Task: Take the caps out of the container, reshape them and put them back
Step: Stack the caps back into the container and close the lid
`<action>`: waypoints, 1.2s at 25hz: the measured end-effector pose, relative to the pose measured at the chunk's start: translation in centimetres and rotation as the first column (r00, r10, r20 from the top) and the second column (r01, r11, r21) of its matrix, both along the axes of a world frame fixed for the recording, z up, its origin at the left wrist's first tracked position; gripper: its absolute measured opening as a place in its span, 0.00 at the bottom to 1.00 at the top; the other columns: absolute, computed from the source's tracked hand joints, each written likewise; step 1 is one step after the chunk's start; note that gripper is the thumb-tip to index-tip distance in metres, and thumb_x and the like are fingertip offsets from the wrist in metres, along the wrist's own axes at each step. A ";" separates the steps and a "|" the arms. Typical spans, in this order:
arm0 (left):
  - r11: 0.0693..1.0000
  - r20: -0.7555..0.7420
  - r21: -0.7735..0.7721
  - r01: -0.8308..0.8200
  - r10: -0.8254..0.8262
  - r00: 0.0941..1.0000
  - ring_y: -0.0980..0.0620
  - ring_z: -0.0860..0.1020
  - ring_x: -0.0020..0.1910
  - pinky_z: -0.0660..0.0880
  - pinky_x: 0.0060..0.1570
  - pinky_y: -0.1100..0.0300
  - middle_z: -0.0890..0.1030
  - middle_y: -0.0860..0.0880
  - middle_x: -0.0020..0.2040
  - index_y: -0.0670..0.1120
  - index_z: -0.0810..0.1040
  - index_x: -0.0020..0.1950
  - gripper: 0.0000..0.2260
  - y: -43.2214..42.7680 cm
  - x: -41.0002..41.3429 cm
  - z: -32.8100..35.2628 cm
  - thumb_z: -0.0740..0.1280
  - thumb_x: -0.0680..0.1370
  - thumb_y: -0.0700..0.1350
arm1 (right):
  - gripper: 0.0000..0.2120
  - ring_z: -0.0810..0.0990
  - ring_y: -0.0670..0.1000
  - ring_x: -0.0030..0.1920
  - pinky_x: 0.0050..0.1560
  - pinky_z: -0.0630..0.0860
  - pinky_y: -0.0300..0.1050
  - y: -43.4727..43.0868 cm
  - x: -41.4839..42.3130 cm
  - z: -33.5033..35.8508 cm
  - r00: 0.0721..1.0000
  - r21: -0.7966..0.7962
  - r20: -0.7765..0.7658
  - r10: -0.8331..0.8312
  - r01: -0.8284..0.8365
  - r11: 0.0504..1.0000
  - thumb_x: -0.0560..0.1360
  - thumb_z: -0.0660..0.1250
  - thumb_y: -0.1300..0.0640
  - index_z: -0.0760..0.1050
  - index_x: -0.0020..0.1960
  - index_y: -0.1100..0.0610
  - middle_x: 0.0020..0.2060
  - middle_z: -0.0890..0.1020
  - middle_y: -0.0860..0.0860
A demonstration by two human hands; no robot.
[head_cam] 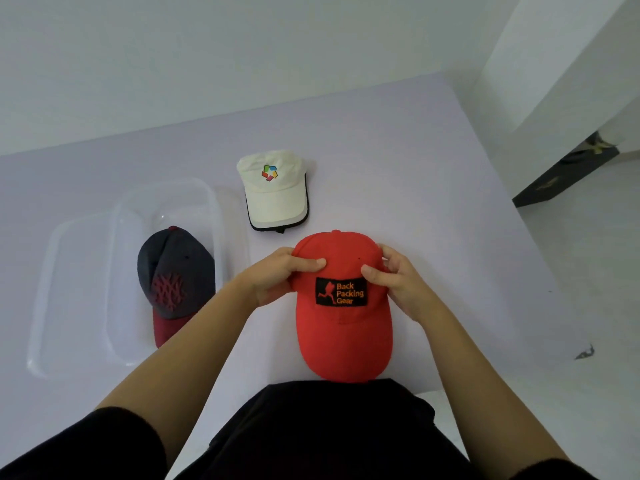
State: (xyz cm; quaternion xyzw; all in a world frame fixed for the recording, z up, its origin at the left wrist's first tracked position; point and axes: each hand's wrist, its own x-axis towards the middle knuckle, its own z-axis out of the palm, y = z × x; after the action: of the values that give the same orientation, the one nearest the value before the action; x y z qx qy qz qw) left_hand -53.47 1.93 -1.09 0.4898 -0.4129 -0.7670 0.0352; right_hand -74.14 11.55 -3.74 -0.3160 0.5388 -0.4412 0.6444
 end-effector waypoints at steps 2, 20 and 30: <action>0.992 0.063 -0.069 0.106 -0.102 0.993 0.45 0.81 0.52 0.75 0.54 0.45 0.84 0.45 0.52 0.47 0.79 0.57 0.16 0.1 2.8 1.7 0.73 0.70 0.45 | 0.18 0.83 0.52 0.49 0.49 0.79 0.42 0.1 2.6 1.4 0.999 -0.018 -0.036 0.020 -0.021 1.000 0.72 0.70 0.64 0.72 0.60 0.60 0.49 0.83 0.54; 0.729 0.021 -0.678 -0.097 0.151 0.988 0.55 0.84 0.43 0.80 0.42 0.60 0.86 0.52 0.44 0.50 0.83 0.51 0.10 -5.2 26.7 15.1 0.73 0.71 0.41 | 0.16 0.74 0.46 0.60 0.53 0.69 0.36 -7.9 22.1 7.7 0.883 -0.120 -0.469 -0.029 -0.032 0.992 0.78 0.59 0.63 0.69 0.64 0.53 0.58 0.77 0.45; 0.580 -0.066 -0.780 -0.236 0.298 0.952 0.53 0.83 0.51 0.78 0.57 0.52 0.85 0.51 0.50 0.51 0.82 0.53 0.12 -10.0 28.7 14.5 0.75 0.70 0.43 | 0.65 0.41 0.54 0.77 0.74 0.50 0.52 -11.5 30.8 -0.4 0.642 0.271 -0.609 0.467 -0.384 0.882 0.61 0.80 0.52 0.30 0.75 0.53 0.75 0.35 0.57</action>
State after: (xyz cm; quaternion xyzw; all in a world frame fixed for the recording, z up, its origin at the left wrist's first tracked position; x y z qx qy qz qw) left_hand -24.78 -8.11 13.44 0.5095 -0.6264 -0.4794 0.3438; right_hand -43.35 0.10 -4.11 -0.5301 0.6652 -0.1047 0.5153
